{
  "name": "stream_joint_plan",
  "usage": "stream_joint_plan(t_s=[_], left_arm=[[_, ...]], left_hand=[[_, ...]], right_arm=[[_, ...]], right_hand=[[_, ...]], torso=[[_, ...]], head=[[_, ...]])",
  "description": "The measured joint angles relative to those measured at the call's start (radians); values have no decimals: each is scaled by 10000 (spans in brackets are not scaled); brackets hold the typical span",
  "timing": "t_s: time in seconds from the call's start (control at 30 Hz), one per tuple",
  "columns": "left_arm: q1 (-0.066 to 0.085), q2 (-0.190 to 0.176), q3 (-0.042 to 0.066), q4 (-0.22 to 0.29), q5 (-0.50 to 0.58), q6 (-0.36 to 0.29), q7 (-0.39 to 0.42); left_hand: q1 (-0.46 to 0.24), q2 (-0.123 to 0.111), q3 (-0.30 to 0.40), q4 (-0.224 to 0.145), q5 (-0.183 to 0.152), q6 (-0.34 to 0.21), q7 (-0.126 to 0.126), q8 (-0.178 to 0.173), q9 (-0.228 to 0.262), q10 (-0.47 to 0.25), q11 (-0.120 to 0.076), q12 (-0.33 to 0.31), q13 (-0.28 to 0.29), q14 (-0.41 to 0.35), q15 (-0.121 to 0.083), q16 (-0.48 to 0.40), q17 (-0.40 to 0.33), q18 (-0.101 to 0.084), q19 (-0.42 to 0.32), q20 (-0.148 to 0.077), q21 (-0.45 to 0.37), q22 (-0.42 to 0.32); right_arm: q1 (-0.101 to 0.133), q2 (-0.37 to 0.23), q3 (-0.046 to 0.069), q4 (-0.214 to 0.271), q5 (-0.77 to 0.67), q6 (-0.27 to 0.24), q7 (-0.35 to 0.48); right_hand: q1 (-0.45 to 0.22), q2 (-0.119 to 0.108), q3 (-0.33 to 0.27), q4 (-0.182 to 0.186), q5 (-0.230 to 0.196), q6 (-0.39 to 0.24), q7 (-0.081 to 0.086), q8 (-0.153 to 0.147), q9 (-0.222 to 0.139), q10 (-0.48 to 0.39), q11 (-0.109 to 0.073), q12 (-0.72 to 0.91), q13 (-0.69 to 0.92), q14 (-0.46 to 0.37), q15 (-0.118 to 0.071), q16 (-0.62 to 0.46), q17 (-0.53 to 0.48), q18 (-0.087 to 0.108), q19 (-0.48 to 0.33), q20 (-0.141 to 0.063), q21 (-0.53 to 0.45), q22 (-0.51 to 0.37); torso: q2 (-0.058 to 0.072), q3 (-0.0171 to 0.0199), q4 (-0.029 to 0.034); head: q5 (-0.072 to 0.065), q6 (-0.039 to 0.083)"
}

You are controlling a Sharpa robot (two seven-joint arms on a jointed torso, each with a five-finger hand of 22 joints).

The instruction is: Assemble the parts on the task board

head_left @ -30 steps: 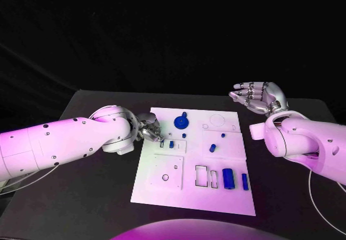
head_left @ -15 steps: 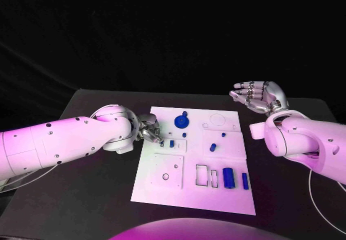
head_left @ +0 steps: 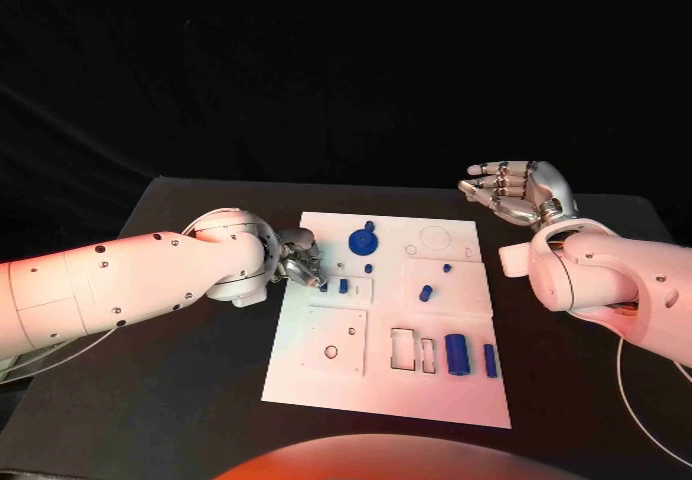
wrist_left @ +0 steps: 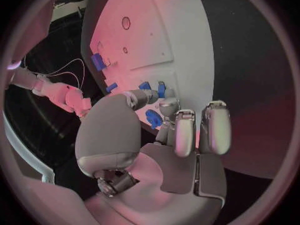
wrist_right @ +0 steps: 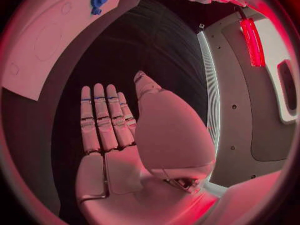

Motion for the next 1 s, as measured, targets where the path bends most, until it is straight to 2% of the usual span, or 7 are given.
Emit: stream_joint_plan(t_s=[0.5,0.77,1.0], left_arm=[[-1,25,9,-98,-6,227,2],[4,49,14,-147,23,303,10],[6,59,15,-164,163,308,11]], left_hand=[[0,0,1,0,203,64,40,-61,0,38,-37,0,17,0,0,0,0,0,0,0,0,-1],[-1,-1,-60,-60,473,136,71,-95,0,111,-41,42,107,0,1,0,0,0,0,0,0,-2],[30,-33,-70,-71,563,171,39,-85,0,159,-63,42,159,-36,-35,0,0,0,0,0,0,-2]], right_arm=[[-1,7,0,-9,-108,-72,32],[-2,15,0,-21,-132,-153,42],[-5,29,0,-35,-140,-180,44]], right_hand=[[-40,-41,0,0,0,0,0,0,-11,0,0,-39,0,36,-36,0,-29,0,39,-39,0,-46],[-39,-40,29,-29,0,0,0,0,-10,0,0,-39,0,71,0,0,-29,1,105,-33,0,-59],[-39,-40,29,-29,0,0,0,0,-10,0,0,-39,0,71,1,0,-28,0,110,-38,0,-59]], torso=[[-9,9,-5],[-9,-4,0],[-8,-9,5]], head=[[3,1],[11,0],[7,-9]])
